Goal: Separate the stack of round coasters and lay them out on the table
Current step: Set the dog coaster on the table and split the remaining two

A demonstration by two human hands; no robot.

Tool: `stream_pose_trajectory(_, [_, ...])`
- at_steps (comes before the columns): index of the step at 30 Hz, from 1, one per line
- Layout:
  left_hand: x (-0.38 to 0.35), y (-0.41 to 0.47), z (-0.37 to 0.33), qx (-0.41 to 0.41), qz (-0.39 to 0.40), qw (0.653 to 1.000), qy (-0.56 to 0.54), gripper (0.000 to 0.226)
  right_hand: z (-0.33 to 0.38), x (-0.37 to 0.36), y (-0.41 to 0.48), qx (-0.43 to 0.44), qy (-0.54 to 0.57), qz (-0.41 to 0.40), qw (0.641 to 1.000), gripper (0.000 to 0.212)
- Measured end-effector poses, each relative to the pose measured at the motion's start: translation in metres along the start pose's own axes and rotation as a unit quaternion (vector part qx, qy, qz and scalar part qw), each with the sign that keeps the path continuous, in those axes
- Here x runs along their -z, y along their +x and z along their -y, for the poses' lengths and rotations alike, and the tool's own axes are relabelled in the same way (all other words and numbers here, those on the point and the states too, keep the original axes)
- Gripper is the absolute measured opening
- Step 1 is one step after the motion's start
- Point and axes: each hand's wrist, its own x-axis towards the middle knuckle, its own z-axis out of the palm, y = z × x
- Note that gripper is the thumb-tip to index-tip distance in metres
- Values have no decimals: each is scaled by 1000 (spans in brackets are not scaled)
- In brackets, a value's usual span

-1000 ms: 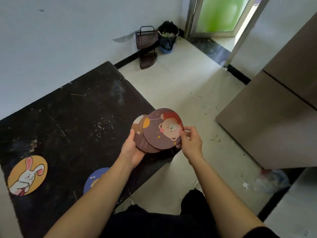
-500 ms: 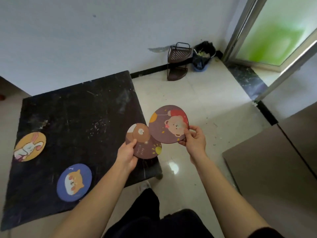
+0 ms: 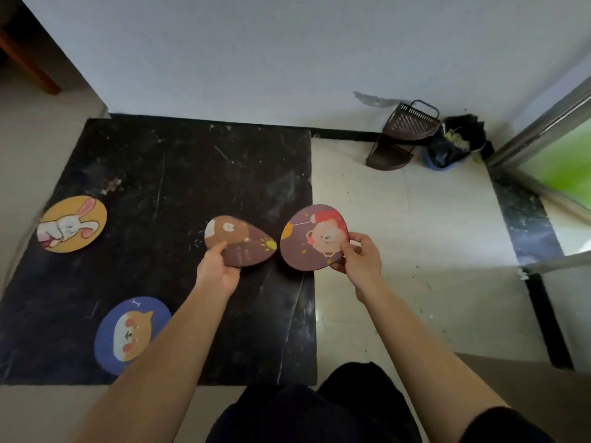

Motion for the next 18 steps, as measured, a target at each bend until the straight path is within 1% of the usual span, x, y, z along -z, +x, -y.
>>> stream_pose_trajectory(3, [-1, 23, -11, -15, -38, 995, -87, 34, -3, -27, 24, -1, -52, 43, 998, 15])
stream_pose_trajectory(5, [2, 38, -4, -15, -53, 993, -108, 39, -7, -43, 43, 0, -91, 78, 993, 15])
stream_pose_trajectory(8, [2, 50, 23, 12, -43, 997, -56, 38, -18, -59, 68, -9, -163, 125, 979, 18])
stream_pose_trajectory(10, [7, 51, 41, 32, -44, 998, -11, 42, -24, -62, 78, -16, -227, 152, 962, 22])
stream_pose_trajectory(12, [9, 55, 52, 27, -47, 998, 34, 39, -26, -61, 89, -20, -273, 189, 943, 28])
stream_pose_trajectory(15, [1, 59, 53, 14, -37, 995, 91, 22, -24, -61, 103, 7, -300, 240, 923, 32])
stream_pose_trajectory(18, [-6, 61, 53, -2, -44, 994, 103, 19, -22, -60, 109, 49, -342, 248, 905, 28])
